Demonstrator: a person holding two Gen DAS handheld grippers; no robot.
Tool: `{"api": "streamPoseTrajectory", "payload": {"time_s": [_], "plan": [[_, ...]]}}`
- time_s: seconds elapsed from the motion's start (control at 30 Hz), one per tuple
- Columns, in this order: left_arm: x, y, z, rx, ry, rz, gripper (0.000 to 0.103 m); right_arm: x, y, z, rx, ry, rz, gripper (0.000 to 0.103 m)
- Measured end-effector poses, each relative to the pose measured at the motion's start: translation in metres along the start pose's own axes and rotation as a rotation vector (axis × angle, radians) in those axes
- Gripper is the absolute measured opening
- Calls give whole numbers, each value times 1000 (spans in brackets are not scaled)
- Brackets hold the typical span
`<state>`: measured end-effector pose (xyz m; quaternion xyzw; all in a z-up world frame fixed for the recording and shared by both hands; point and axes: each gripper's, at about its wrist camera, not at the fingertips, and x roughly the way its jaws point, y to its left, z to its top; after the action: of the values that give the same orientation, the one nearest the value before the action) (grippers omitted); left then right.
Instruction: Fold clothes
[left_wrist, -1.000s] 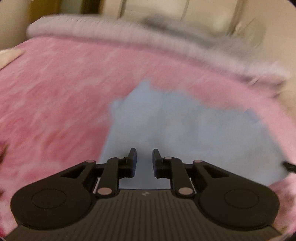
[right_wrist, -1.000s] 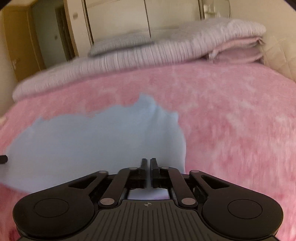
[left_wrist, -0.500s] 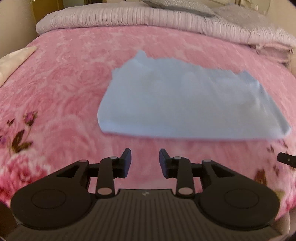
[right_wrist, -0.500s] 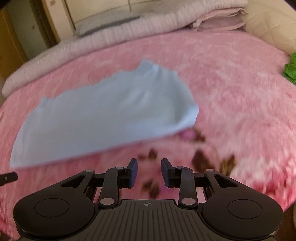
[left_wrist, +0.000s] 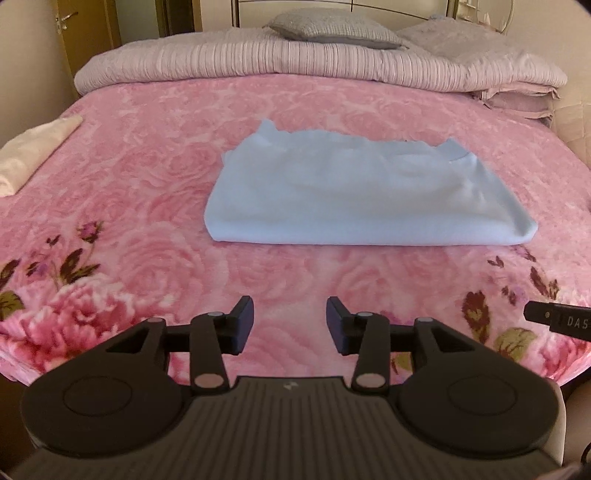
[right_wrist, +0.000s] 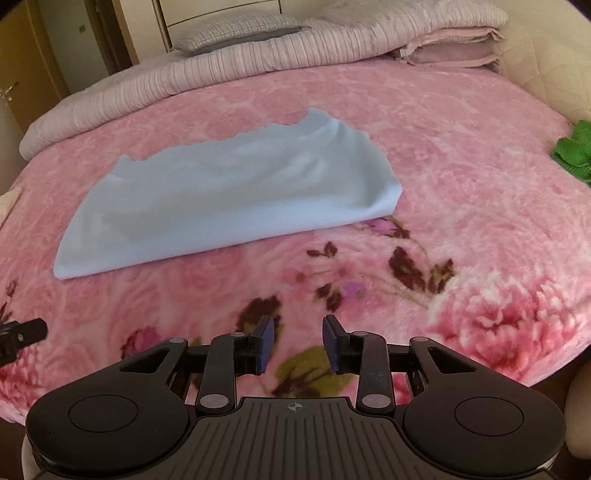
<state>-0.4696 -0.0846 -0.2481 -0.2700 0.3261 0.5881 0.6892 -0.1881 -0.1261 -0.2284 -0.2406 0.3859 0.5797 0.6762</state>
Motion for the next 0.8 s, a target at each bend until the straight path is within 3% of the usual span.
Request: {"api": "streamPoseTrajectory", "payload": {"time_s": [0.4,0.8], "plan": [[-26,-10,-19,50,-23,4,43,-18,-1,-21,-25,-9,-41,33],[-20,-5,-29,43,-3,12,44,-19,0,-21,-36,-5,-75,33]]}}
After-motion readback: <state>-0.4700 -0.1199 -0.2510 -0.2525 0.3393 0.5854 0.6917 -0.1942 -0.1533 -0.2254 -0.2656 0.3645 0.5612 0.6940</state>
